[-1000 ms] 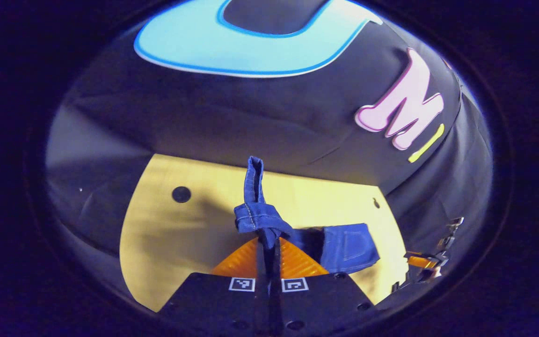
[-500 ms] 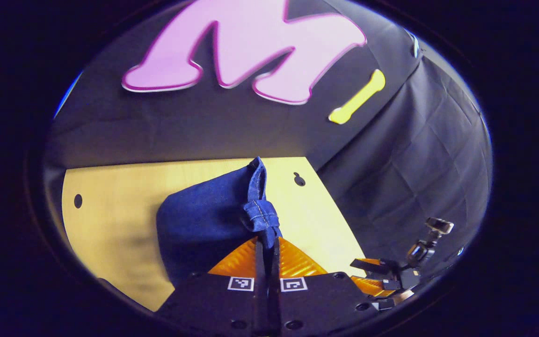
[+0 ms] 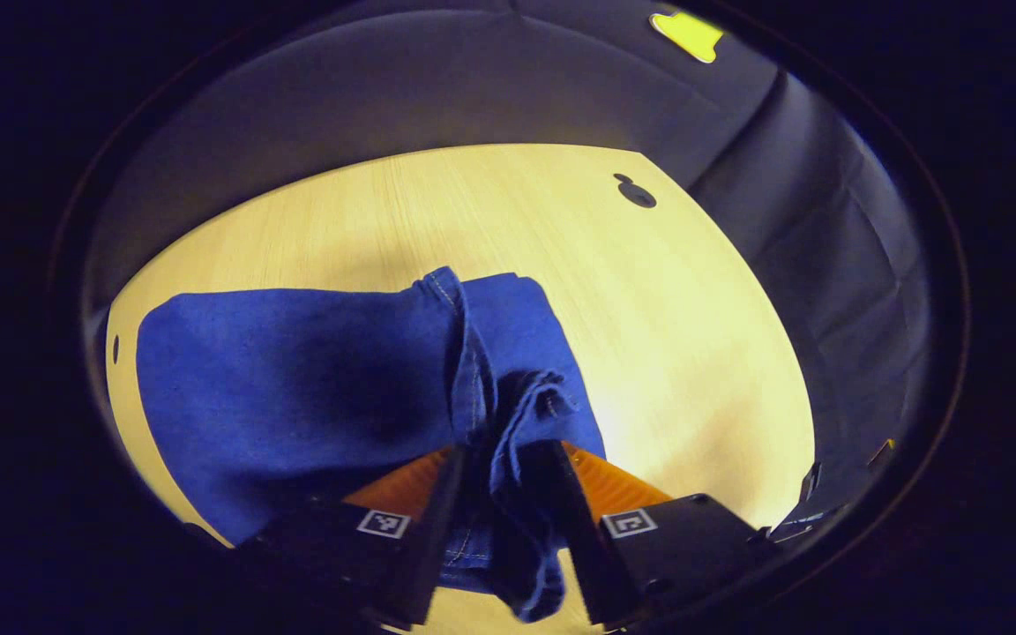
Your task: Grasp the waist and the cuffs of the jeans and fold them to make the two legs overlap; first hold the waist and fold one-third of the jeans toward the cuffs, then hold the cuffs and fold the remaining one-third in the same direction to finish folding.
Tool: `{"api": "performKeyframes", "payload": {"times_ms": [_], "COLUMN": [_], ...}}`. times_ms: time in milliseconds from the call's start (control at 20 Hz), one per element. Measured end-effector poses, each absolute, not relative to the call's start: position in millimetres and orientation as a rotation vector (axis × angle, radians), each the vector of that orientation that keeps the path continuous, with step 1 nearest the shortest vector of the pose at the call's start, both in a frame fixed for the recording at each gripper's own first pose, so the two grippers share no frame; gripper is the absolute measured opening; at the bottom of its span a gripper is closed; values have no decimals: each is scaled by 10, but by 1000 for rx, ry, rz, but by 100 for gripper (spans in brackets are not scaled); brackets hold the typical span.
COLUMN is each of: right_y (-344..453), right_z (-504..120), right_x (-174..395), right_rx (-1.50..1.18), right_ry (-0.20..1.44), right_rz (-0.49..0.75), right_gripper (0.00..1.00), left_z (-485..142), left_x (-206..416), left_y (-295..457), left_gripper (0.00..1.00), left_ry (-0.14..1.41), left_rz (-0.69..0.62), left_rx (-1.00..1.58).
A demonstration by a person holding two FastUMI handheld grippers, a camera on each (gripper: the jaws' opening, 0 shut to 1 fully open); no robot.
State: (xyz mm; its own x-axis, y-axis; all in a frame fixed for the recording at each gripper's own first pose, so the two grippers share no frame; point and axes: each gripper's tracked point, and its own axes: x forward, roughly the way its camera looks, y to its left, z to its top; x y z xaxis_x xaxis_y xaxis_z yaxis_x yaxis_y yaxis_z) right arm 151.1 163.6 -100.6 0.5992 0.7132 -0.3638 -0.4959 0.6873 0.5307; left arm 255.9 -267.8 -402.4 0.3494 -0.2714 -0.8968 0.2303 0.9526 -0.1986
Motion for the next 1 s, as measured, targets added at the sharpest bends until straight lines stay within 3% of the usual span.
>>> {"api": "performKeyframes", "payload": {"times_ms": [50,100,150,350,600,800,1000], "right_y": [1657,1694,1700,1699,1621,1728,1787], "right_z": [-979,-914,-864,-493,178,672,1076], "right_x": [1493,1468,1446,1410,1156,537,-29], "right_rx": [410,418,407,322,160,146,91], "right_ry": [594,588,574,462,216,114,-3], "right_rz": [733,751,762,773,703,694,691], "right_gripper": [97,97,97,97,97,96,96], "left_z": [-3940,-3782,-3565,-2345,-953,-352,-100], "left_x": [2524,2519,2530,2450,1376,132,-783], "left_y": [-2756,-2834,-2914,-2722,-1664,-959,-617], "left_gripper": [82,92,94,97,96,96,96], "left_ry": [1143,1097,1034,704,337,189,112], "left_rz": [-357,-384,-414,-469,-313,-97,18], "left_rx": [-73,-118,-164,-176,-36,4,18]}}
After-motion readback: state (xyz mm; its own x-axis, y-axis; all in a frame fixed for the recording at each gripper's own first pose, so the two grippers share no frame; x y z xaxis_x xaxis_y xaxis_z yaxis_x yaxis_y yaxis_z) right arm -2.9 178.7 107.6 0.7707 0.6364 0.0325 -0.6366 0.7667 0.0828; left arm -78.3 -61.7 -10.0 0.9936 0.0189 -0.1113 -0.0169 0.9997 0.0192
